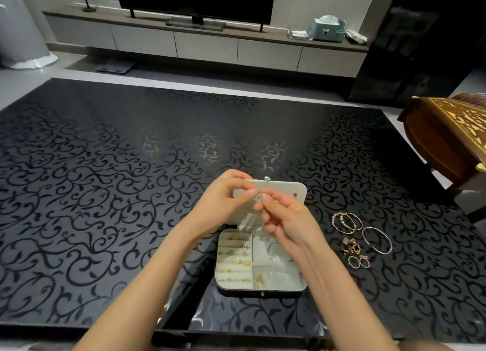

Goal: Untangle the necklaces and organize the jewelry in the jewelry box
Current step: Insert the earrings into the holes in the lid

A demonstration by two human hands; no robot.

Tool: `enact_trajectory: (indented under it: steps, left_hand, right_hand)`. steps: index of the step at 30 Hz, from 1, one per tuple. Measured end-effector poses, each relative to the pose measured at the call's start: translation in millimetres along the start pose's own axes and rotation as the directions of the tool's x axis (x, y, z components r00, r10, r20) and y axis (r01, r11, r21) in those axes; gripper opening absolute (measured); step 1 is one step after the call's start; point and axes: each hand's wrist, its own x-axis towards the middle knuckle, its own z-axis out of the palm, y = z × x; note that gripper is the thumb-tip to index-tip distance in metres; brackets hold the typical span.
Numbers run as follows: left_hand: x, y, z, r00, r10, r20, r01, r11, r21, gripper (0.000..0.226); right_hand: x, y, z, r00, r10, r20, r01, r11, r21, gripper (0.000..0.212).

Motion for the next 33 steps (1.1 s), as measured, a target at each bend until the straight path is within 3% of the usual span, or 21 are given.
enact_trajectory:
  steps: [5, 10, 16, 19, 24, 29, 31, 33]
  left_hand:
    - [-1, 1, -7, 0.998, -0.041, 0.057, 0.046, 0.995, -0.092, 0.014]
    - [0, 2, -10, 0.995, -0.050, 0.083, 0.054, 0.998, -0.041, 0.011]
    - [1, 3, -9, 0.994, -0.068, 0.090, 0.074, 0.995, -0.067, 0.015]
    - [3, 3, -9, 0.994, -0.079, 0.072, 0.085, 0.992, -0.089, 0.015]
    - [6, 5, -10, 0.986, -0.140, 0.091, 0.153, 0.977, -0.151, 0.021]
    - [12, 4, -15, 0.984, -0.172, 0.048, 0.178, 0.961, -0.213, 0.022]
    - [12, 3, -13, 0.985, -0.165, 0.051, 0.172, 0.959, -0.225, 0.023]
    - [13, 2, -11, 0.985, -0.166, 0.057, 0.175, 0.952, -0.250, 0.023]
  right_hand:
    - [1, 2, 3, 1.000, -0.014, 0.007, 0.014, 0.999, -0.038, 0.013]
    - [-2, 2, 1, 0.998, -0.061, -0.027, 0.056, 0.987, -0.151, 0.013]
    - [-1, 2, 12, 0.996, -0.041, -0.076, 0.039, 0.999, -0.025, 0.016]
    - [0, 1, 17, 0.993, -0.080, -0.092, 0.077, 0.996, -0.042, 0.015]
    - [4, -4, 18, 0.994, -0.107, 0.019, 0.108, 0.987, -0.119, 0.020]
    - [2, -6, 14, 0.994, -0.058, 0.091, 0.056, 0.998, 0.022, 0.025]
    - [1, -3, 11, 0.990, -0.142, 0.019, 0.143, 0.985, -0.095, 0.019]
    - [1, 4, 8, 0.948, -0.307, -0.084, 0.255, 0.892, -0.372, 0.009]
